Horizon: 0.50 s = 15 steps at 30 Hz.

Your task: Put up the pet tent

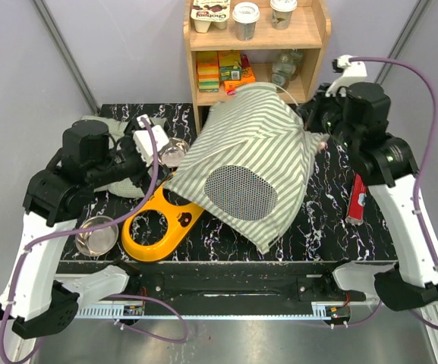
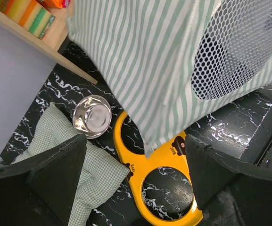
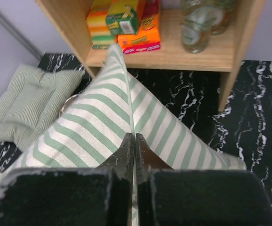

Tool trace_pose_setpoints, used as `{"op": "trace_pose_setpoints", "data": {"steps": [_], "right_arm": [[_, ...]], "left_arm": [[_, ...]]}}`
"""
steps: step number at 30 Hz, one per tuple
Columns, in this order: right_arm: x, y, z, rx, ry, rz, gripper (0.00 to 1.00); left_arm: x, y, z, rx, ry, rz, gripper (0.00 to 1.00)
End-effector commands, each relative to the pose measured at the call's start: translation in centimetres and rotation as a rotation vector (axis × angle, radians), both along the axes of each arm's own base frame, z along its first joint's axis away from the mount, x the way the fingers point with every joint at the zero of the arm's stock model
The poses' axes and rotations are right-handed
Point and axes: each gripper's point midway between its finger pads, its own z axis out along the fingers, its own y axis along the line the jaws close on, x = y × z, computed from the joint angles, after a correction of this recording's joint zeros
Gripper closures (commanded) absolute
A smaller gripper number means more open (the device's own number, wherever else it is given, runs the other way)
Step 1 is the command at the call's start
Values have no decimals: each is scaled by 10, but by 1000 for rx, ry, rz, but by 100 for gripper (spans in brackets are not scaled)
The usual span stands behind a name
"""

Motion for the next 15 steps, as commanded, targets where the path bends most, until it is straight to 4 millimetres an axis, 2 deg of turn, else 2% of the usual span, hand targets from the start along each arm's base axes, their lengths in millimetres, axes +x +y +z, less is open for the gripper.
{"op": "trace_pose_setpoints", "data": {"steps": [1, 4, 9, 11, 12, 14, 15], "right_arm": [[-17, -27, 25, 66, -57, -151, 100], [-20, -31, 7, 71, -21, -187, 100], [-10, -35, -32, 120, 17, -271, 100], [-1, -30, -47, 197, 9, -291, 100], [4, -25, -64, 221, 30, -290, 100], [15, -19, -74, 279, 38, -306, 100], [20, -17, -80, 284, 46, -314, 96]], "left_arm": [[8, -11, 19, -60, -23, -13, 11], [10, -18, 21, -80, -8, -37, 11], [23, -29, 10, -95, 42, -38, 11], [29, -33, 5, -97, 56, -30, 11], [33, -34, 2, -97, 66, -26, 11], [36, -38, -3, -99, 83, -31, 11], [37, -40, -5, -101, 91, -35, 11]]}}
